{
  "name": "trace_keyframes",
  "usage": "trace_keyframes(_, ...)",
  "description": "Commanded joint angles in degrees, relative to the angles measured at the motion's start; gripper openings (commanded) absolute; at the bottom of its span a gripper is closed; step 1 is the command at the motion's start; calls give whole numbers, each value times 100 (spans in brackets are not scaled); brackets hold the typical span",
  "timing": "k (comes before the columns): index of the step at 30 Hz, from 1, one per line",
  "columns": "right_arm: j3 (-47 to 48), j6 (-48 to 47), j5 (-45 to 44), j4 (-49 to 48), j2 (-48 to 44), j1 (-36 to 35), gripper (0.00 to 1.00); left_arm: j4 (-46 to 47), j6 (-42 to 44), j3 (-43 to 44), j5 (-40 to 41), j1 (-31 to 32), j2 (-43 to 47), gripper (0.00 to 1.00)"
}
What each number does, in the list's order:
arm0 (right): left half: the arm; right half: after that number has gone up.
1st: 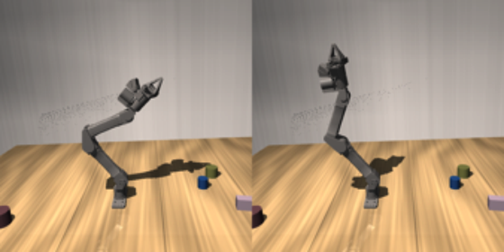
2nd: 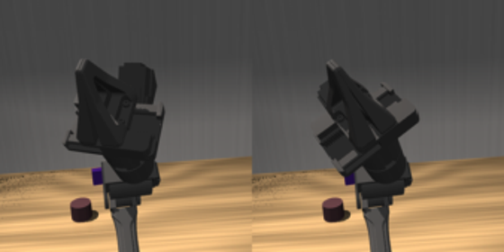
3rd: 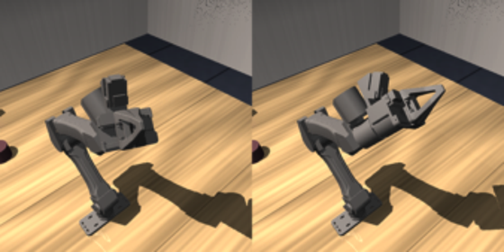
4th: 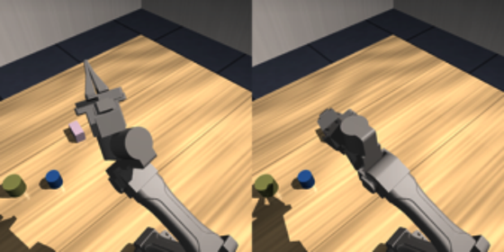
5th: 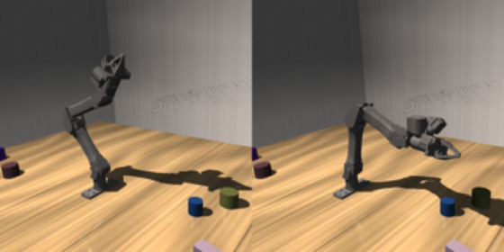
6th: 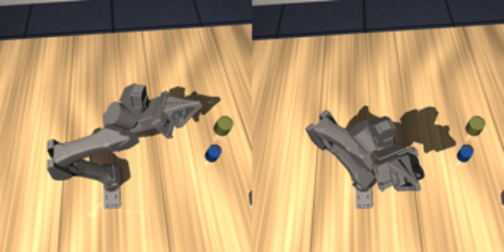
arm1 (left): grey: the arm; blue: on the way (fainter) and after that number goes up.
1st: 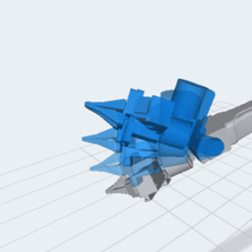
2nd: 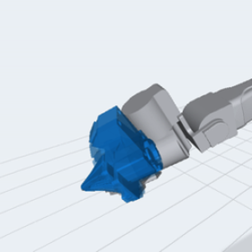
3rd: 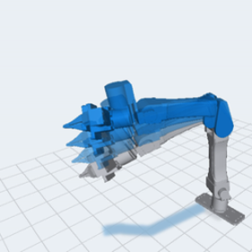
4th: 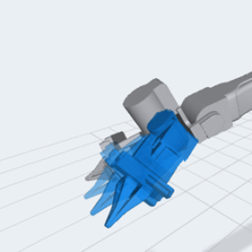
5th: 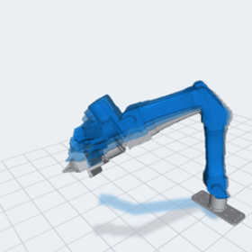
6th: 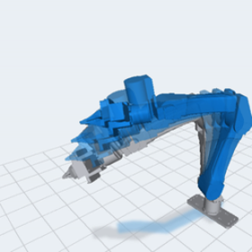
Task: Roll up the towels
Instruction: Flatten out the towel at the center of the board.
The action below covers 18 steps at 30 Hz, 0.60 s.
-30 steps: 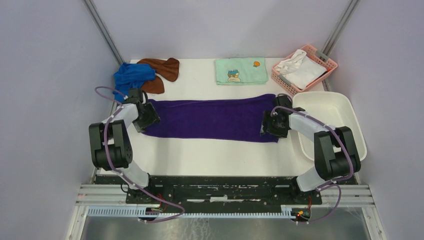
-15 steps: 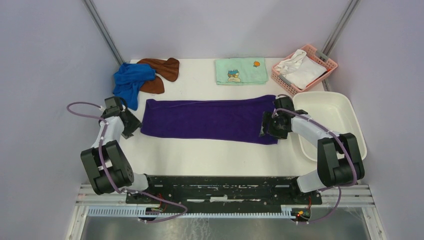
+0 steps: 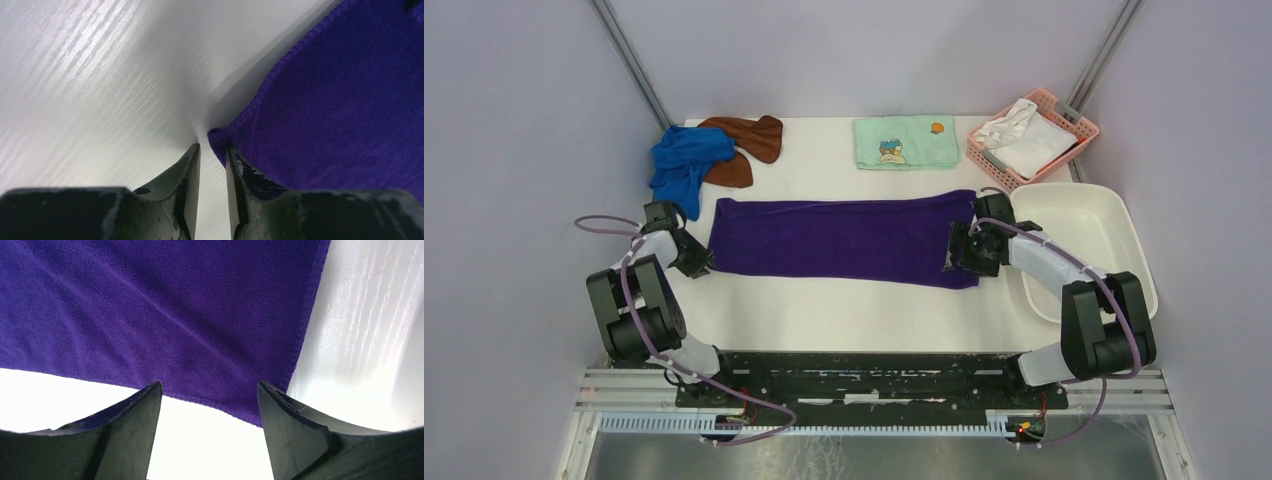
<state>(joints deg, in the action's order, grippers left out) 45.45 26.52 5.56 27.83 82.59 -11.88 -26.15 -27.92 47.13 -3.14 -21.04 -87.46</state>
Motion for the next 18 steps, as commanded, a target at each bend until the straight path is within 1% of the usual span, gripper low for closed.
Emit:
trace_keyframes(1,-21,-87,8,-147,-197,10,78,431,-337,33,-230,8,-264,32)
trace_keyframes(13,-37,-108,22,-182,-174,10,78,453,-486,297,-89,329,-387,33)
trace_keyframes(15,-45,-108,18,-190,-175,10,78,453,-493,341,-25,390,-457,30)
trace_keyframes(18,-54,-106,21,-199,-174,10,78,437,-495,414,17,452,-524,18)
